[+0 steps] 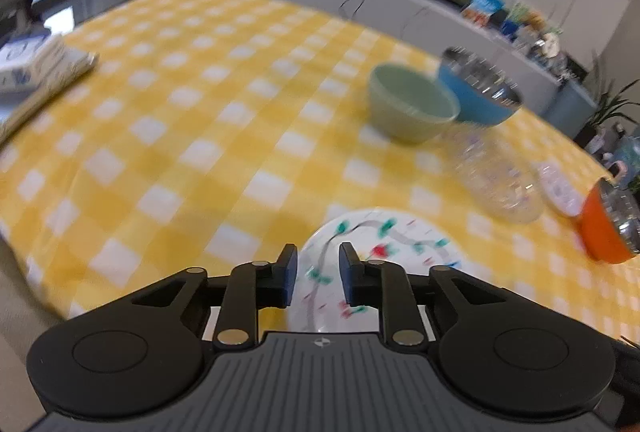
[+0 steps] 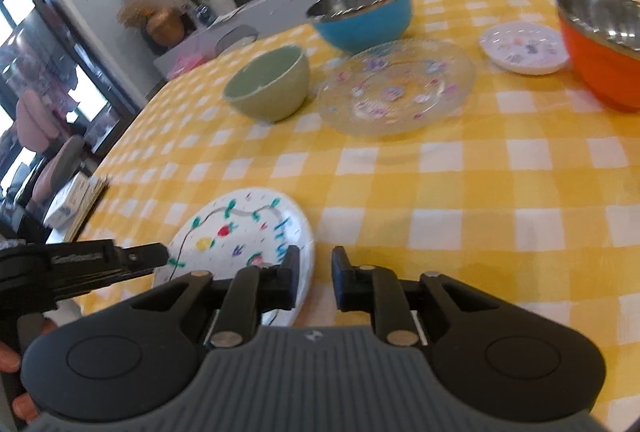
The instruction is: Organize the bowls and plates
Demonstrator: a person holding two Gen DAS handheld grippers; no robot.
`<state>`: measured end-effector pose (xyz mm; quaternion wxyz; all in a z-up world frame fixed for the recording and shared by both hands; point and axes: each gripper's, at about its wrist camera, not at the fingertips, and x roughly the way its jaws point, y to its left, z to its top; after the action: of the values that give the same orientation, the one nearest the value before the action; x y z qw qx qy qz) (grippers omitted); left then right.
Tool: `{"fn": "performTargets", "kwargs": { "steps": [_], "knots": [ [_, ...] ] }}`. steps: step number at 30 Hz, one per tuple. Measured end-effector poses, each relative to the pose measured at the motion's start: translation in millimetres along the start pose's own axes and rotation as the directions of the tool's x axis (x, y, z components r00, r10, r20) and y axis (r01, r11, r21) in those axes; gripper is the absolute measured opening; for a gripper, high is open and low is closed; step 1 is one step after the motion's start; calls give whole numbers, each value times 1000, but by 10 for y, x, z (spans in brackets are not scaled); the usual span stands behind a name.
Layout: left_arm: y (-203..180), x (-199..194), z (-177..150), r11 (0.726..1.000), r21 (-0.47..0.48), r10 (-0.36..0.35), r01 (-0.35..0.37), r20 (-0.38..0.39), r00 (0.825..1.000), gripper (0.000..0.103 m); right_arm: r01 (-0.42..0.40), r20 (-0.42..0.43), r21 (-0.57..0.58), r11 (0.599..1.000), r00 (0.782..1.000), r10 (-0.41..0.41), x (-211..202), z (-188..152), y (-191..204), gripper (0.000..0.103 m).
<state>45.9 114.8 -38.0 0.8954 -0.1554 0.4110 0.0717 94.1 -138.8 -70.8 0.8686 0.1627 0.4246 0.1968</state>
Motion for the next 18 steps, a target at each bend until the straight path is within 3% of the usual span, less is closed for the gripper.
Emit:
{"fn": "performTargets", "kwargs": {
  "steps": [1,6,11,18],
  "knots": [
    [-47,-30,19,1000,8,-13,13,12,1000,29,13,11,11,1000,1000,-14,-23,20,-26,30],
    [-322,-55,142,995,35,-96,95,21,995,38,73,88,49,996,993,-77,-150,190,-166,36],
    [-619,37,283,990,64,-125,122,50,991,43,113,134,69,991,984,-122,-190,387,-295,38],
    [-885,304,451,980,55,-194,190,90,977,54,131,181,175,976,970,-163,-117,631,-556,52]
  ]
}}
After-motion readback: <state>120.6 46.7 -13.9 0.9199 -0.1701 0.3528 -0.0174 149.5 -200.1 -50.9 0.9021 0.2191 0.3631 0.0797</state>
